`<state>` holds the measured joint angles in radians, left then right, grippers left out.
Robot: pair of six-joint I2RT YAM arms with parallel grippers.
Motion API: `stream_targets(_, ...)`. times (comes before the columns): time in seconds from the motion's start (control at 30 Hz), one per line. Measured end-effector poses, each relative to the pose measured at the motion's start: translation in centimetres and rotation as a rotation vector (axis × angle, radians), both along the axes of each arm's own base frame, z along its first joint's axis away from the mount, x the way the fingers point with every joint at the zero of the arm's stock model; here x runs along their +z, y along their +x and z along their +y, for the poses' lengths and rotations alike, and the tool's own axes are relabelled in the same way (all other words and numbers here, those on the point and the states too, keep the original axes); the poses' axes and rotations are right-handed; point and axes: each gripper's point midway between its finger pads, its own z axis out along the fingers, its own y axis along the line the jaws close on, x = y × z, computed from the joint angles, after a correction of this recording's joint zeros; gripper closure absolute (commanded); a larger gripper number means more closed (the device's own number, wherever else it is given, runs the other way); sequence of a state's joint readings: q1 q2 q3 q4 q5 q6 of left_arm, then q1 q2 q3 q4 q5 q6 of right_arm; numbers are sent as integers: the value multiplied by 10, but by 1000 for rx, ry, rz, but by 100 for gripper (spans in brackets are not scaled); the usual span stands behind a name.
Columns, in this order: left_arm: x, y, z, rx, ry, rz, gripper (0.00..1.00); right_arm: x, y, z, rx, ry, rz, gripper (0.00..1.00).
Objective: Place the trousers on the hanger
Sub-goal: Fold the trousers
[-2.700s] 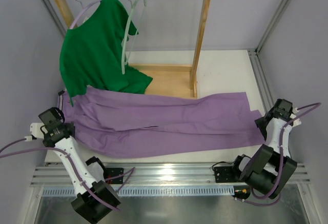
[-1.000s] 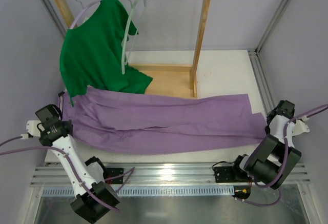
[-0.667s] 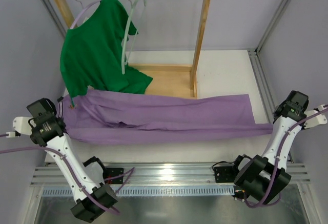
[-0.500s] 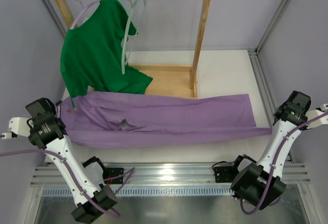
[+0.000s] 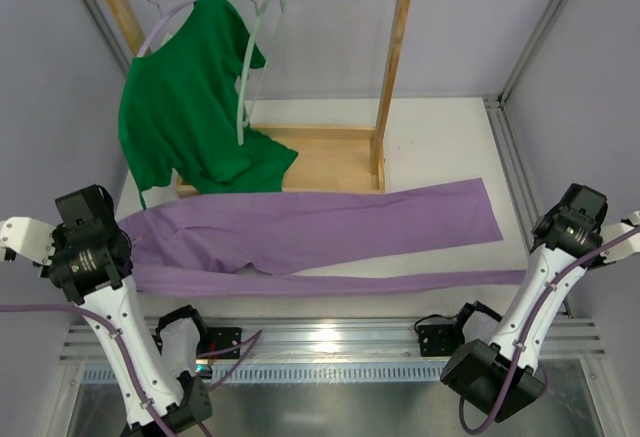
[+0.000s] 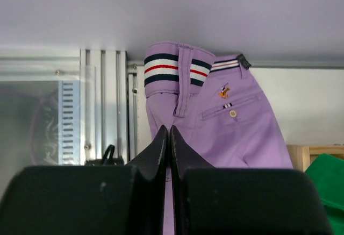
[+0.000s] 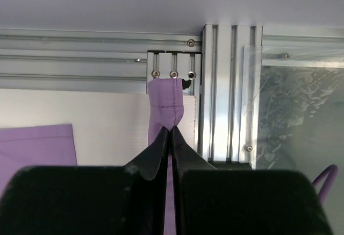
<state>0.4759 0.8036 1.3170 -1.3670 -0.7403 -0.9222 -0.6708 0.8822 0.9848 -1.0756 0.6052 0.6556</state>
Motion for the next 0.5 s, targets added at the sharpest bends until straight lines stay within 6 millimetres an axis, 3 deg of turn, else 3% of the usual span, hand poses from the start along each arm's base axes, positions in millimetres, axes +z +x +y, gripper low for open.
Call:
stream_targets(0.13,9,-6,3,-6,67,25,100,10,-11,5,-7,-38,-28,96)
stream_targets(0.27,0,-11,5,-2,79,72,99,22,-14,11,11,-75,-90,96)
stream_targets(0.4,-14,-4,8,-8,60,119,100,18,10,14,101,-25,-145,96)
stream_targets(0.5,-25,9,11,-20,30,153,100,-3,34,13,170,51,-142,96)
